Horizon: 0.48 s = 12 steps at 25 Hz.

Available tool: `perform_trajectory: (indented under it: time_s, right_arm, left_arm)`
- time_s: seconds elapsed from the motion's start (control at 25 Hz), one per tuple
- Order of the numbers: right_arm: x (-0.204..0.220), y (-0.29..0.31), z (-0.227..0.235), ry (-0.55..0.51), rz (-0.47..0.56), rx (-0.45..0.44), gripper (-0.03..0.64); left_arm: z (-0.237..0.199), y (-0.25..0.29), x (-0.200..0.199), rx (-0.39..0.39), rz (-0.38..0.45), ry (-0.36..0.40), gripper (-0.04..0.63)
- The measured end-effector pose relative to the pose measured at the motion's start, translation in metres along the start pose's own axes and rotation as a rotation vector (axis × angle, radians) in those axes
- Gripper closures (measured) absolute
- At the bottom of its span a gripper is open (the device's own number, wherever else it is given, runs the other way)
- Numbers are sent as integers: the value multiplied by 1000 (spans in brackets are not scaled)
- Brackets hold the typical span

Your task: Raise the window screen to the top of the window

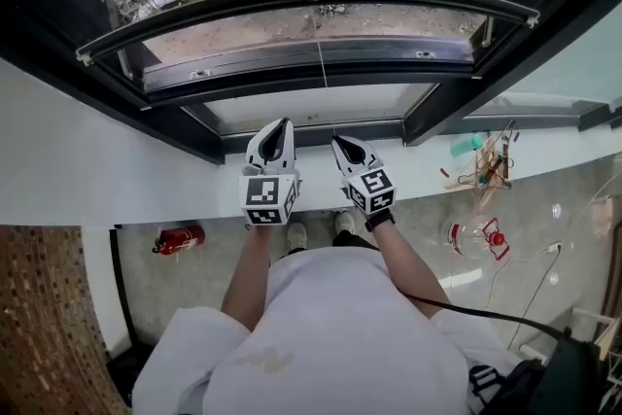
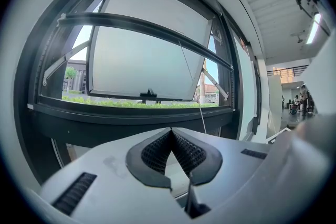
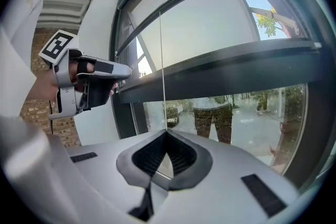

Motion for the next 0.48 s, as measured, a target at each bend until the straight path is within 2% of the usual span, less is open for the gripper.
perform_trajectory:
  time_s: [0.28,0.48]
  right_arm:
    - [-7,10,-1,-3,5,-9,615]
    - [-31,14,-1,48,68,-27,615]
  left_arm:
    - [-8,0,-9,-17,17,8,594]
    - [-13,0,-13,-27,24,14,594]
Point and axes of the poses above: the fingertips, and each gripper's own axes: y forward along the fingers, z to its right, x out of its underside, the point moved 4 cm from there along -y, backward along the fingers, and after that the axes turned 1 degree about -x, right-handed, at the moved point
